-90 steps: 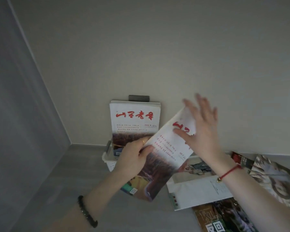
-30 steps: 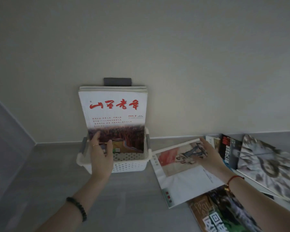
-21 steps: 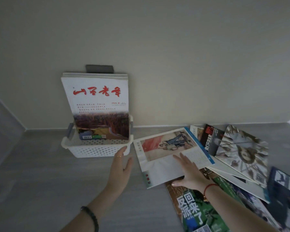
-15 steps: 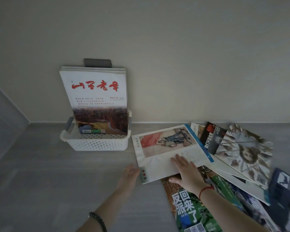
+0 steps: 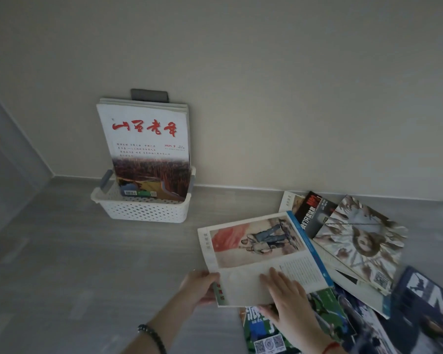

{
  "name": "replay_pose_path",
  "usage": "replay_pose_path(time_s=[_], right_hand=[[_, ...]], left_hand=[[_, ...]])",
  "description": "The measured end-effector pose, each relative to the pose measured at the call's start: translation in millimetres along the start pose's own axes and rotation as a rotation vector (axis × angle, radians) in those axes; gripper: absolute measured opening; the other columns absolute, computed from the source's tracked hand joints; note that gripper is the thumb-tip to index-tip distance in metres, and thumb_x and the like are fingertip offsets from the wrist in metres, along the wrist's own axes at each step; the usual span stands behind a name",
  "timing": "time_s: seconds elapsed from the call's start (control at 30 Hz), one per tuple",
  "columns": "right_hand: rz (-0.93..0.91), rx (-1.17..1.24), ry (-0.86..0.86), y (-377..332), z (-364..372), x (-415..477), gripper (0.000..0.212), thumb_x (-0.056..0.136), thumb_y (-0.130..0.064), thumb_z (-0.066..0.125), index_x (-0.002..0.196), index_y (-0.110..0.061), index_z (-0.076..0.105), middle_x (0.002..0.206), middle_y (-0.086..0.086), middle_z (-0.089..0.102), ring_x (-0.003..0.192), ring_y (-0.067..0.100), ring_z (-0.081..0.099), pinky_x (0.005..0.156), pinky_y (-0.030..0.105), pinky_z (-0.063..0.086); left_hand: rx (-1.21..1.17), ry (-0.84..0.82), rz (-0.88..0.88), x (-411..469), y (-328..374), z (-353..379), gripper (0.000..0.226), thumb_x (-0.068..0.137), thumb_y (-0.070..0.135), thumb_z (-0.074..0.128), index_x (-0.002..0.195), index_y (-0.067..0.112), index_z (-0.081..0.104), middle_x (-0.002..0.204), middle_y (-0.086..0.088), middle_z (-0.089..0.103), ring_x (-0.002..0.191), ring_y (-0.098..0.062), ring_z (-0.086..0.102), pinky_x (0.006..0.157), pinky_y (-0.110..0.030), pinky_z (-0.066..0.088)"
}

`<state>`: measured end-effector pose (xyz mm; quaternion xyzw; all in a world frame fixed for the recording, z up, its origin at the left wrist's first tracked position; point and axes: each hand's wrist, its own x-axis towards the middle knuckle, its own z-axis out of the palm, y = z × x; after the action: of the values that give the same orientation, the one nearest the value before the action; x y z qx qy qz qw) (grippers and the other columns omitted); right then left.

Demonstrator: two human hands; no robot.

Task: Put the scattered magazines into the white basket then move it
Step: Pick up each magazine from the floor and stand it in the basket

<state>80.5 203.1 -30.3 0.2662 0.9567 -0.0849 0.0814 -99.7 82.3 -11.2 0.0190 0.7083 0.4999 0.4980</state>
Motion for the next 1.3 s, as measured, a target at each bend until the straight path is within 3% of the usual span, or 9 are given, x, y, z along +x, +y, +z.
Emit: replay_pose_path(time_s=[0.13,0.2,0.27,0.4,0.5,0.6,0.87,1.03,1.3], right_hand=[[-0.045,0.136,0.245,8,-19,-20,0.031,0.090,-0.033,0.045,0.114,-0.022,0.063,0.106,-0.002,0.069,0.092,0.010,0.067,0.083,0.033,0.055],[0.068,0.372,0.314,14,-44,-14,0.028,0.087,-0.010,0.054,0.114,-0.015,0.061,0.072,-0.007,0.065,0.057,-0.005,0.058,0.056,0.009,0.049],[0.166,0.540,0.451,21,-75,-6,0.019,0.088,-0.006,0.052,0.103,-0.002,0.063,0.055,-0.014,0.049,0.037,0.000,0.047,0.036,0.009,0.035],[0.104,0.776,0.672,21,-141,7,0.009,0.088,-0.008,0.051,0.087,-0.006,0.059,0.064,-0.011,0.055,0.046,0.004,0.055,0.037,0.008,0.037],[0.063,1.035,0.634,13,-175,14,0.011,0.090,-0.019,0.048,0.093,-0.020,0.059,0.077,-0.001,0.065,0.067,0.017,0.063,0.059,0.022,0.052],[0.022,1.204,0.534,-3,-187,23,0.016,0.088,-0.025,0.048,0.097,-0.032,0.060,0.095,-0.003,0.069,0.086,0.017,0.066,0.074,0.035,0.054],[0.062,1.120,0.625,-53,-202,71,0.010,0.088,-0.023,0.053,0.083,-0.023,0.062,0.084,0.004,0.071,0.072,0.026,0.067,0.061,0.041,0.055],[-0.006,0.996,0.754,-101,-238,129,0.006,0.080,-0.013,0.065,0.074,-0.015,0.067,0.077,0.003,0.069,0.063,0.008,0.063,0.052,0.010,0.046],[0.089,0.981,0.680,-169,-243,228,0.008,0.082,-0.017,0.063,0.083,-0.011,0.068,0.098,0.006,0.071,0.067,0.013,0.062,0.050,0.014,0.046]], left_hand=[[-0.112,-0.157,0.101,-24,29,17,0.016,0.081,0.008,0.060,0.095,0.001,0.058,0.065,-0.004,0.073,0.064,-0.018,0.071,0.056,-0.027,0.056],[-0.178,-0.213,0.190,-38,48,21,0.029,0.081,0.025,0.061,0.100,0.003,0.058,0.083,-0.009,0.073,0.079,-0.023,0.071,0.063,-0.030,0.057],[-0.220,-0.152,0.283,-49,69,21,0.044,0.085,0.047,0.043,0.092,0.007,0.061,0.091,-0.009,0.070,0.084,-0.023,0.068,0.063,-0.029,0.057],[-0.126,0.144,0.395,-56,97,9,0.049,0.089,0.050,0.033,0.114,0.012,0.052,0.126,-0.013,0.055,0.111,-0.026,0.053,0.097,-0.040,0.043],[0.000,0.125,0.429,-58,104,1,0.058,0.087,0.049,0.040,0.138,0.024,0.030,0.143,-0.008,0.039,0.128,-0.030,0.040,0.109,-0.048,0.031],[-0.075,0.026,0.497,-64,114,-5,0.037,0.088,0.040,0.045,0.121,0.024,0.049,0.124,-0.006,0.057,0.109,-0.023,0.056,0.098,-0.041,0.042],[-0.053,0.224,0.696,-78,145,-79,0.020,0.084,0.011,0.057,0.101,0.020,0.062,0.114,-0.005,0.066,0.104,-0.024,0.062,0.096,-0.050,0.047],[-0.002,0.374,0.751,-76,199,-145,0.013,0.082,0.015,0.062,0.093,0.020,0.064,0.110,-0.011,0.068,0.096,-0.027,0.065,0.088,-0.046,0.051],[0.093,0.529,0.814,-33,265,-236,0.025,0.077,0.016,0.067,0.100,0.005,0.064,0.101,-0.010,0.066,0.090,-0.028,0.064,0.085,-0.047,0.053]])
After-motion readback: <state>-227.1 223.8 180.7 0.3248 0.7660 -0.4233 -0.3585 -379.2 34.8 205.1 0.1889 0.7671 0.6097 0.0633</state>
